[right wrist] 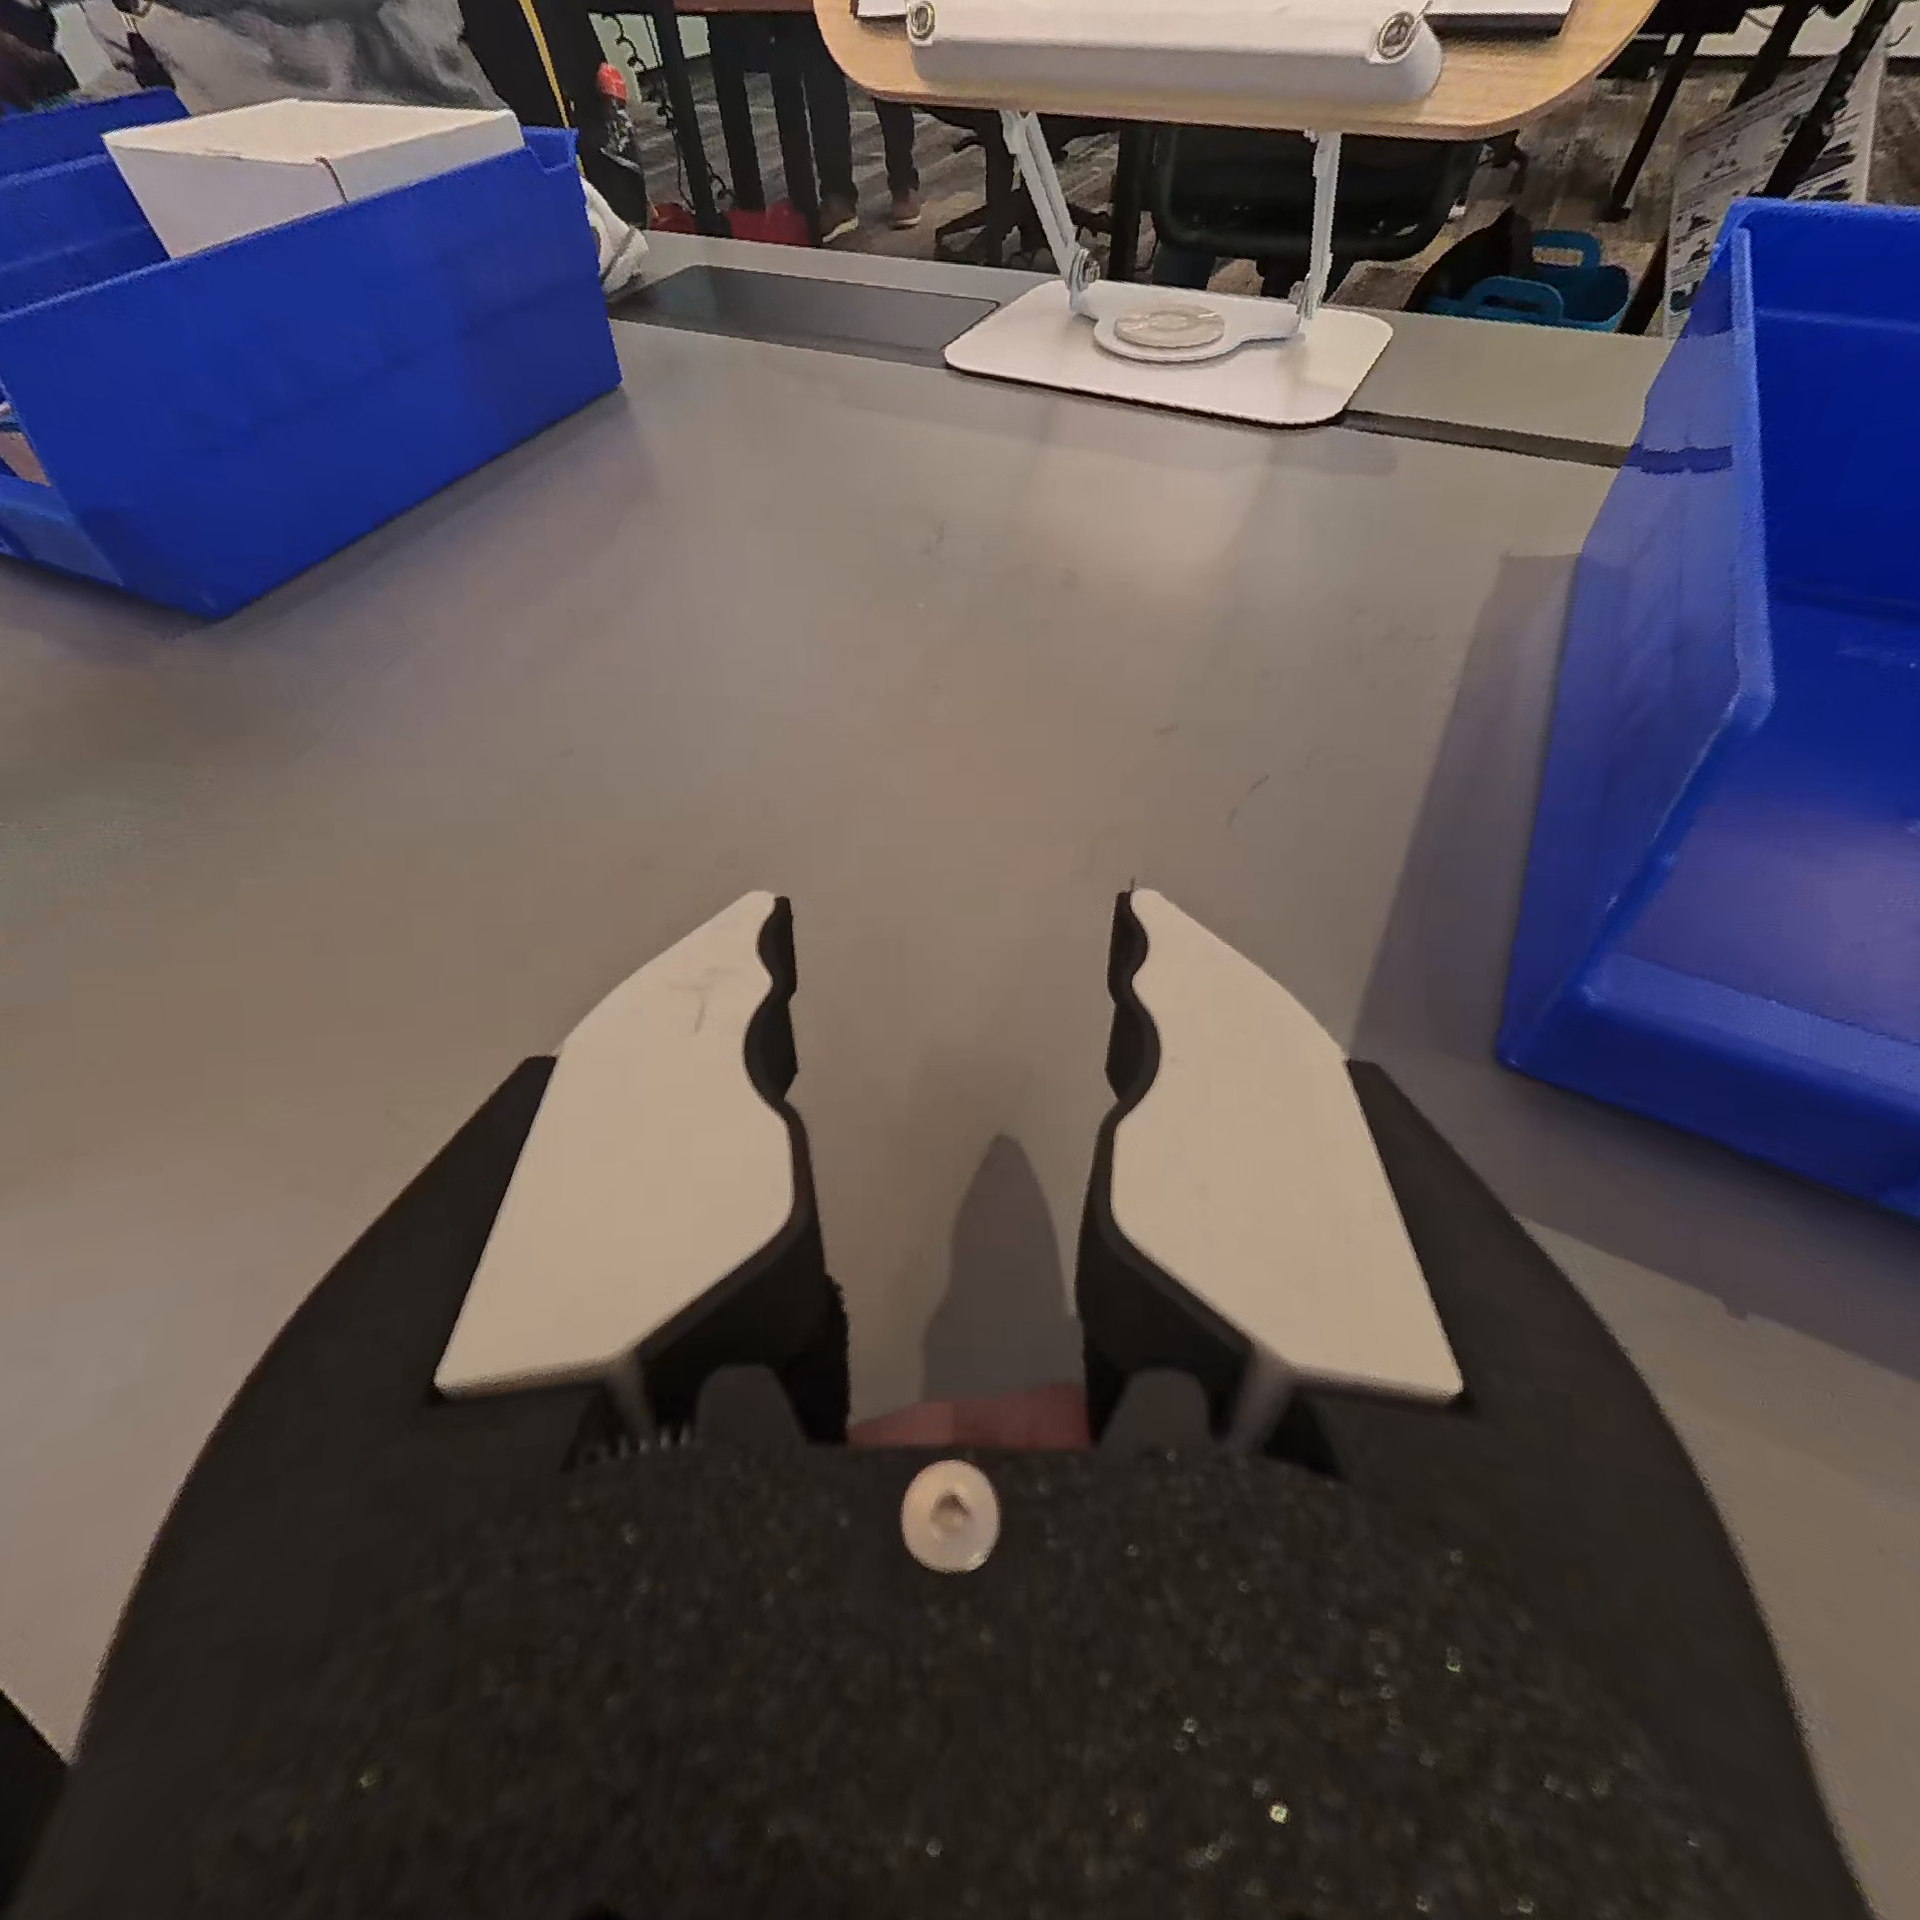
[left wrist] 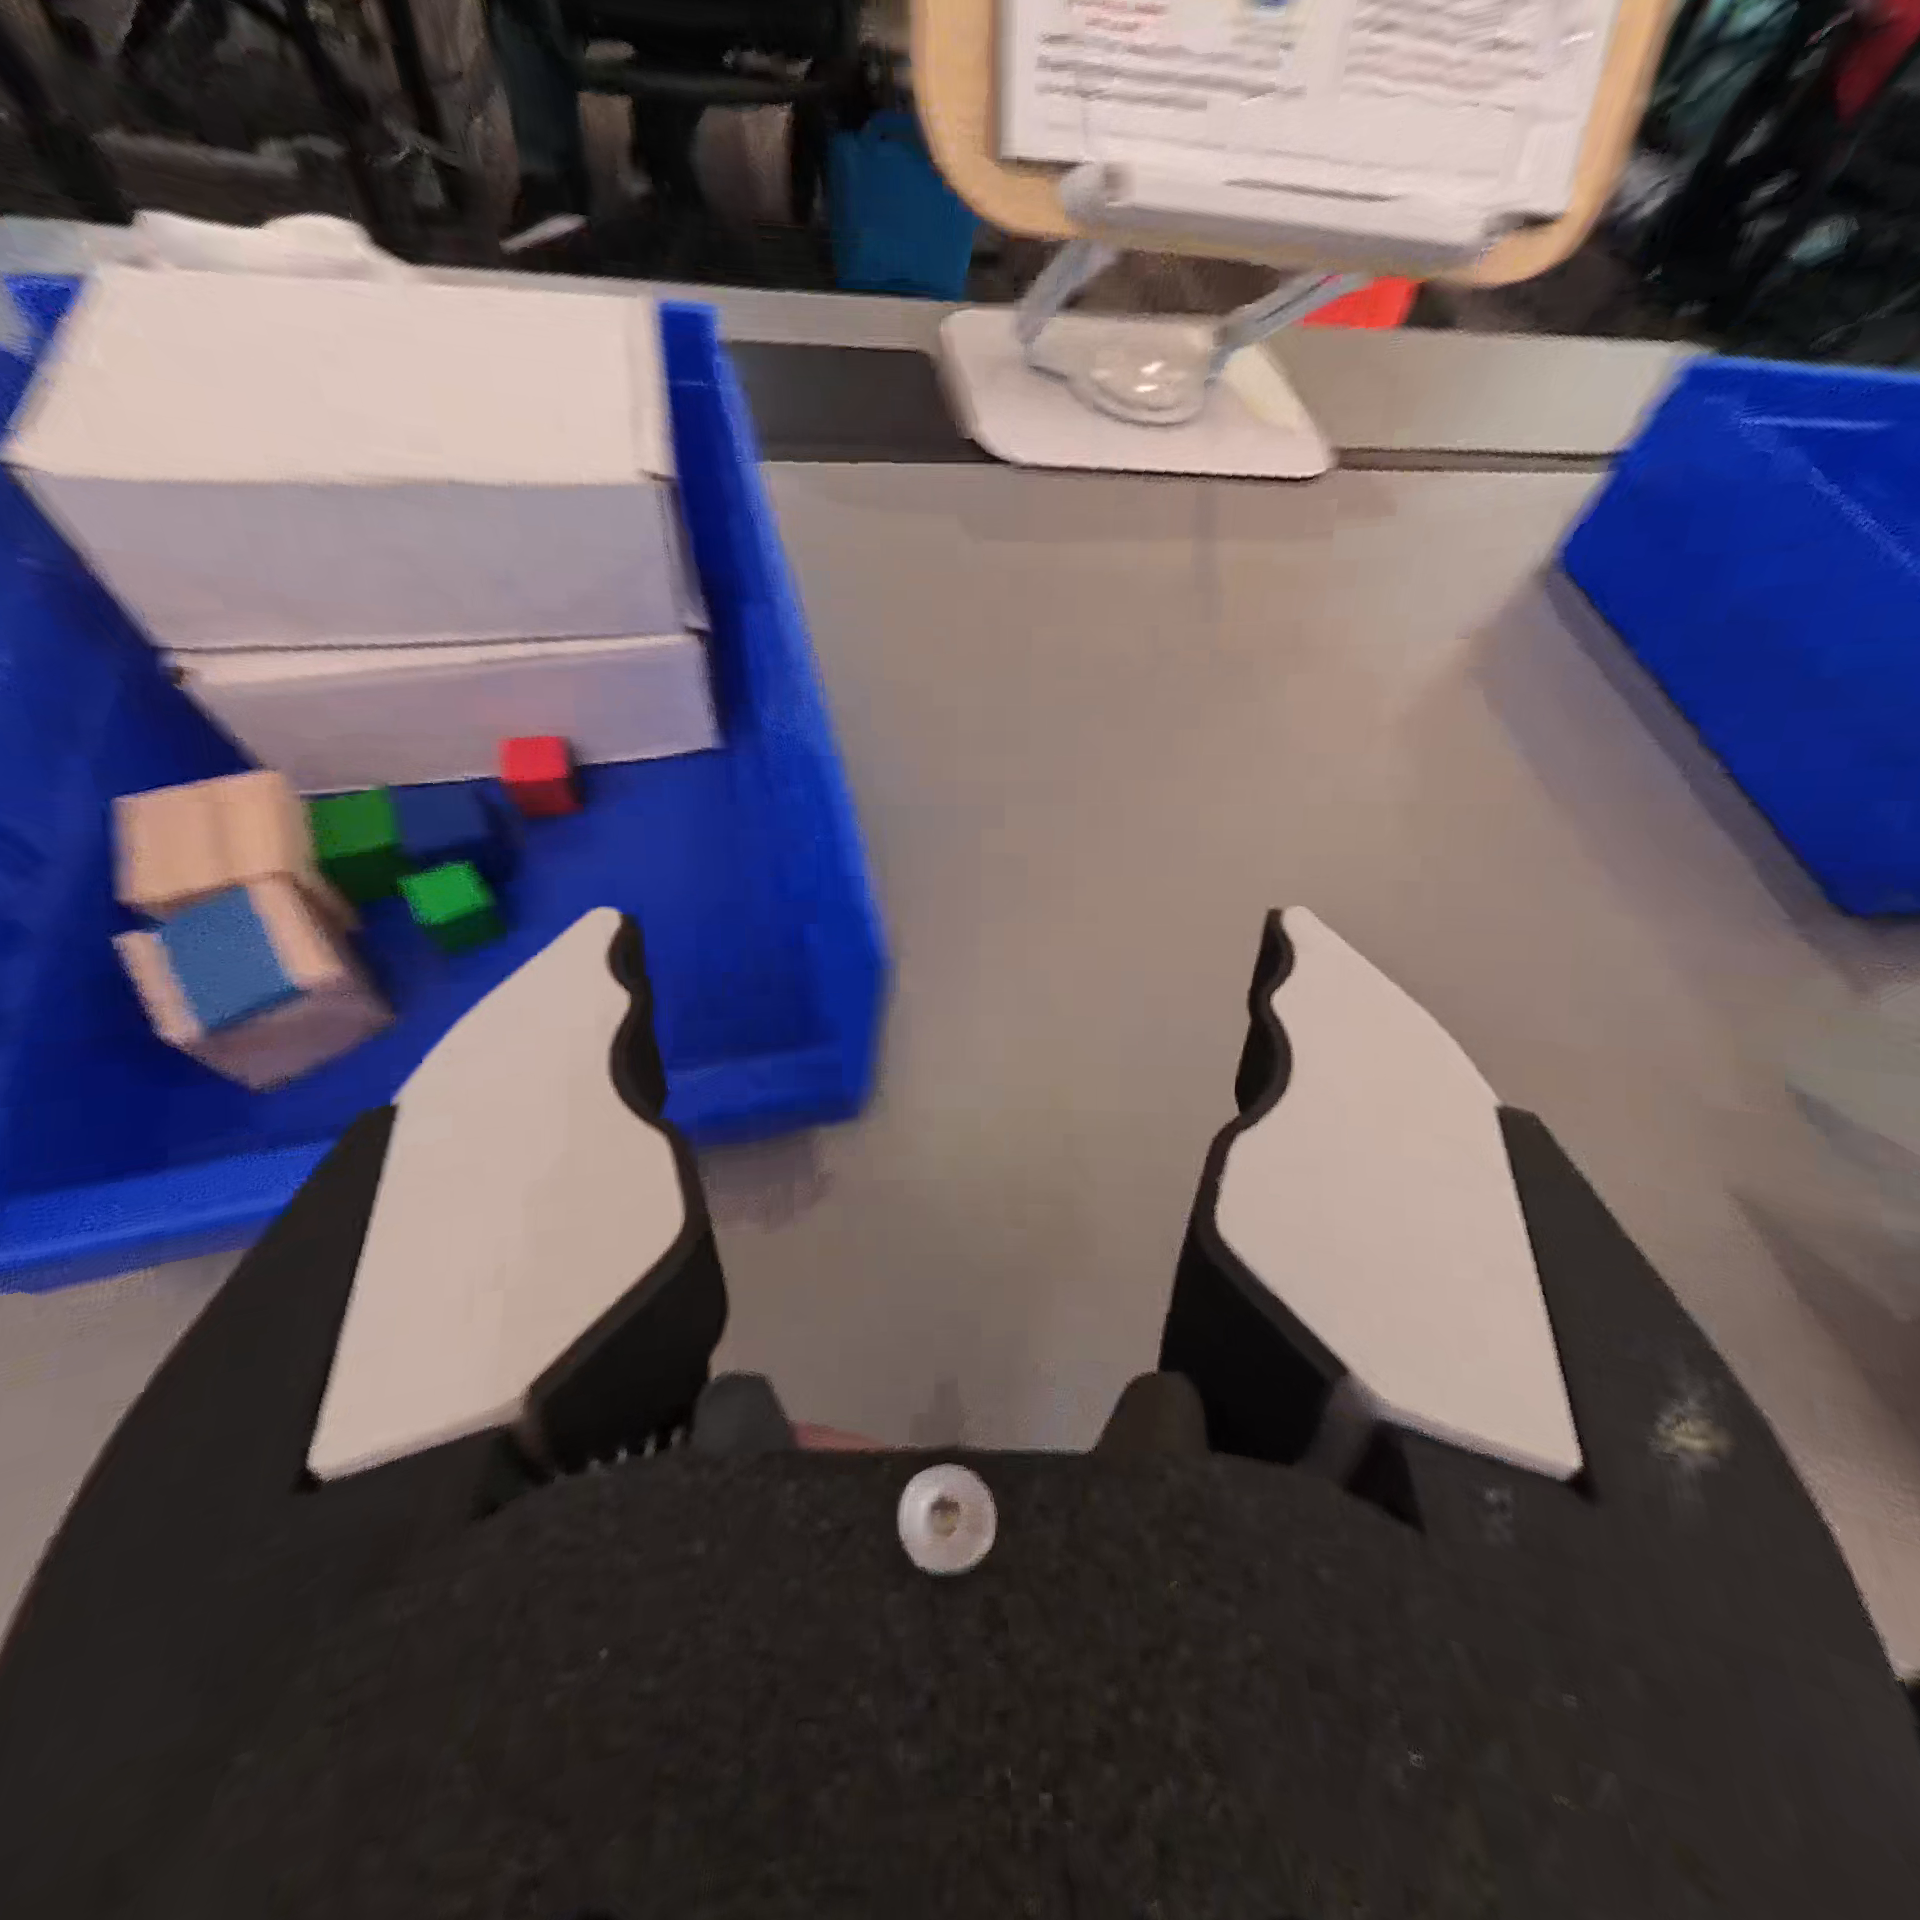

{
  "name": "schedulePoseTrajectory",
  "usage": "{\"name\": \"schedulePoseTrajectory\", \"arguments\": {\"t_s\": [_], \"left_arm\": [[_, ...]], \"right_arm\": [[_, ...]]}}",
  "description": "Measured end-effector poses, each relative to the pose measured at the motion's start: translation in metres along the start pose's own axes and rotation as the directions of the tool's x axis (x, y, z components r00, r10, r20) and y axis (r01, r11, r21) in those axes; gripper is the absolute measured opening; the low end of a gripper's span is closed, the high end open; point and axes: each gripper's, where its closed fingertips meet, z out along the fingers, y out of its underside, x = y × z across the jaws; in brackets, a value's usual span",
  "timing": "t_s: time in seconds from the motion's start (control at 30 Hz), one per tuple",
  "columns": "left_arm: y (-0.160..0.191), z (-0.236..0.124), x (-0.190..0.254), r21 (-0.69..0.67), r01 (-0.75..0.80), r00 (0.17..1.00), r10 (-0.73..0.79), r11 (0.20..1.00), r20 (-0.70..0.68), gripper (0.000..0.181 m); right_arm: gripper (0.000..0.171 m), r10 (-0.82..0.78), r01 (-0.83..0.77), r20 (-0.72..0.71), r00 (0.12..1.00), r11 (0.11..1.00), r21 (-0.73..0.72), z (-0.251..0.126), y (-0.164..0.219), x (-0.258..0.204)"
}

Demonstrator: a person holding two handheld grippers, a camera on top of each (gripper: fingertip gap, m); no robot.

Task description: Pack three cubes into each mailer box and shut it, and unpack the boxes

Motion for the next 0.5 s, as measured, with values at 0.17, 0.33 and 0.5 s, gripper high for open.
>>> {"name": "schedulePoseTrajectory", "arguments": {"t_s": [0.17, 0.33, 0.5], "left_arm": [[-0.050, 0.043, -0.081, -0.203, -0.024, 0.986, 0.057, 0.979, 0.158, 0.104], [-0.097, 0.093, -0.139, -0.364, -0.088, 0.979, 0.147, 0.927, 0.139, 0.101], [-0.093, 0.122, -0.193, -0.552, -0.108, 0.988, 0.153, 0.827, 0.035, 0.096]], "right_arm": [[0.058, 0.002, -0.002, 0.013, 1.000, 1.000, -0.018, 0.003, 0.002, -0.003], [0.057, 0.013, -0.012, 0.030, 0.999, 0.999, -0.037, 0.005, 0.004, -0.005], [0.056, 0.042, -0.040, 0.045, 0.998, 0.998, -0.038, 0.003, 0.005, -0.004]]}}
